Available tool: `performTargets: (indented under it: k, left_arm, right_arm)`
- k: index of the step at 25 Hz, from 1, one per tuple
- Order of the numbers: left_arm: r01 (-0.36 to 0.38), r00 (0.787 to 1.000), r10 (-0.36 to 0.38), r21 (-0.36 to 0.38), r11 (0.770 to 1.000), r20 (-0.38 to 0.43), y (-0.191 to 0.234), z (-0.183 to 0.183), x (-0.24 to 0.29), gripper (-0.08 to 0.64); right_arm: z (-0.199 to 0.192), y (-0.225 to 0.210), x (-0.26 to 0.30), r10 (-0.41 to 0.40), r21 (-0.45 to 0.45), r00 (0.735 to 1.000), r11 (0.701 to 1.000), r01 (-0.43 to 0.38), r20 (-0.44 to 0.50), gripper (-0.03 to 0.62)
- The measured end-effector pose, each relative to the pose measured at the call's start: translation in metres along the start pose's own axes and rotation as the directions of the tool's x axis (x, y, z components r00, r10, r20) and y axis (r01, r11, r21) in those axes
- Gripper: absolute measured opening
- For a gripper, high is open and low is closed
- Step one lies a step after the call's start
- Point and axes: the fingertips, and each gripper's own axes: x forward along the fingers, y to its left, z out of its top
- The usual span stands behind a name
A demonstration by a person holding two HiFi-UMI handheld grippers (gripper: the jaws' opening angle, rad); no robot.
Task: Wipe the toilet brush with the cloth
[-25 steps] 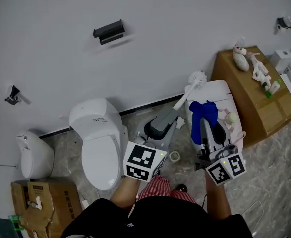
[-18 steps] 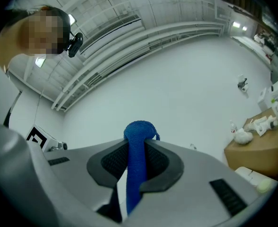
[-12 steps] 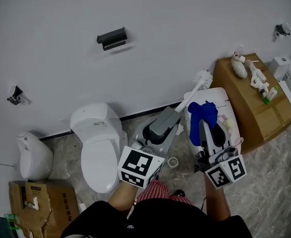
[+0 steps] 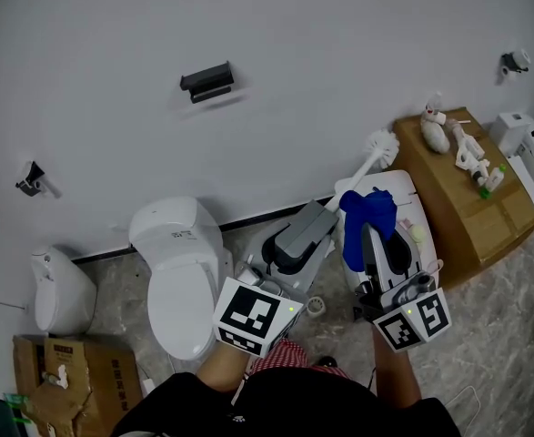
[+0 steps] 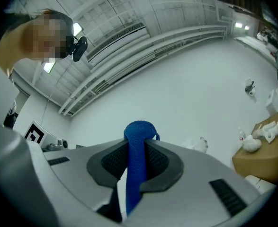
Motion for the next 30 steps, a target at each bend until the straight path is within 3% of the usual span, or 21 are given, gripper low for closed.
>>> performTargets:
  k: [16,30]
  left_arm:
    - [0.063,0.997,-0.062,-0.017,0.998,0.039,-0.030,0.023,-0.017,0.163]
    - [0.097,0.992,-0.095,-0.020,0.995,0.079,-0.053,0.046,-0.034,0.163]
  right_arm:
    - [0.012,0.031,-0.005,0.089,-0.016,0.996,0.996,-0.089,0.016,0.064]
    - [0.032,0.043,-0.016,0.110,-0.128,0.993,0.986,-0.105,0.031,0.064]
